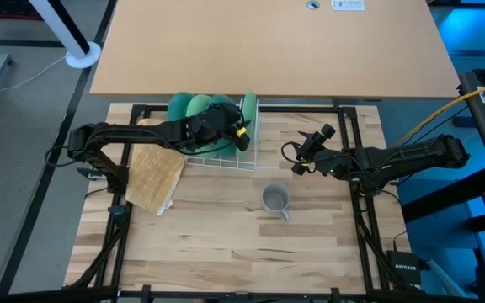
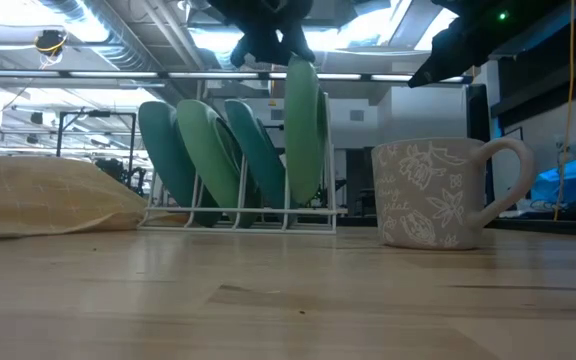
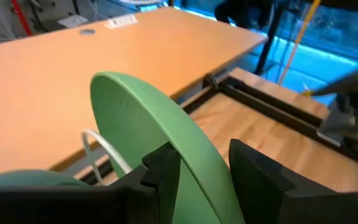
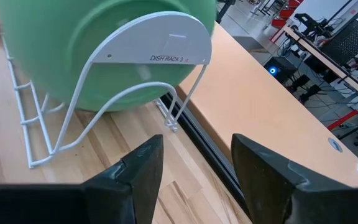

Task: Sort dishes
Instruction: Put the green plate into the dish rack

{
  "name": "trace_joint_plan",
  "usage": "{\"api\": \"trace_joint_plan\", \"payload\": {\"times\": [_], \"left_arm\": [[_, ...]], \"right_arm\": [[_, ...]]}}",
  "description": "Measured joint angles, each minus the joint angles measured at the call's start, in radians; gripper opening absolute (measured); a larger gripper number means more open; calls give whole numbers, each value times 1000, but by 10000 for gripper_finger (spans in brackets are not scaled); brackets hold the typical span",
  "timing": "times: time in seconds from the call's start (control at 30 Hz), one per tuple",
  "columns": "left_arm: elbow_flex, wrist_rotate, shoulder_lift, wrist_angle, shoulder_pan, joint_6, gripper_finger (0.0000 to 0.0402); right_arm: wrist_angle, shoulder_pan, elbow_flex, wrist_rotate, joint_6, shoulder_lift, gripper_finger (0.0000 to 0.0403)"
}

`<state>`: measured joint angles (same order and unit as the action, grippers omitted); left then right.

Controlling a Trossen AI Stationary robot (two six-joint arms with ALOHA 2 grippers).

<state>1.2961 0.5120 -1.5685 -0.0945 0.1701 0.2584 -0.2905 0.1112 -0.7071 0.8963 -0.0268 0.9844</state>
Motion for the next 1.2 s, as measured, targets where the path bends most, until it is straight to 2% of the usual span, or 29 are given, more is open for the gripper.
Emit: {"api": "trace_joint_plan", "payload": {"times": [0.27, 0.53, 0.73, 0.83, 0.97, 1.2], "left_arm": [[1, 1, 0, -15, 36, 26, 134], [1, 2, 0, -20, 42, 23, 193], [1, 3, 7, 36, 41, -95, 211], [1, 2, 6, 97, 41, -174, 208], [1, 3, -4, 94, 53, -286, 200], [1, 3, -37, 106, 79, -366, 194]], "right_arm": [[0, 0, 0, 0, 0, 0, 195], [0, 0, 0, 0, 0, 0, 195], [0, 0, 0, 0, 0, 0, 195], [0, 0, 0, 0, 0, 0, 195], [0, 0, 0, 0, 0, 0, 195], [1, 0, 0, 0, 0, 0, 195]]}}
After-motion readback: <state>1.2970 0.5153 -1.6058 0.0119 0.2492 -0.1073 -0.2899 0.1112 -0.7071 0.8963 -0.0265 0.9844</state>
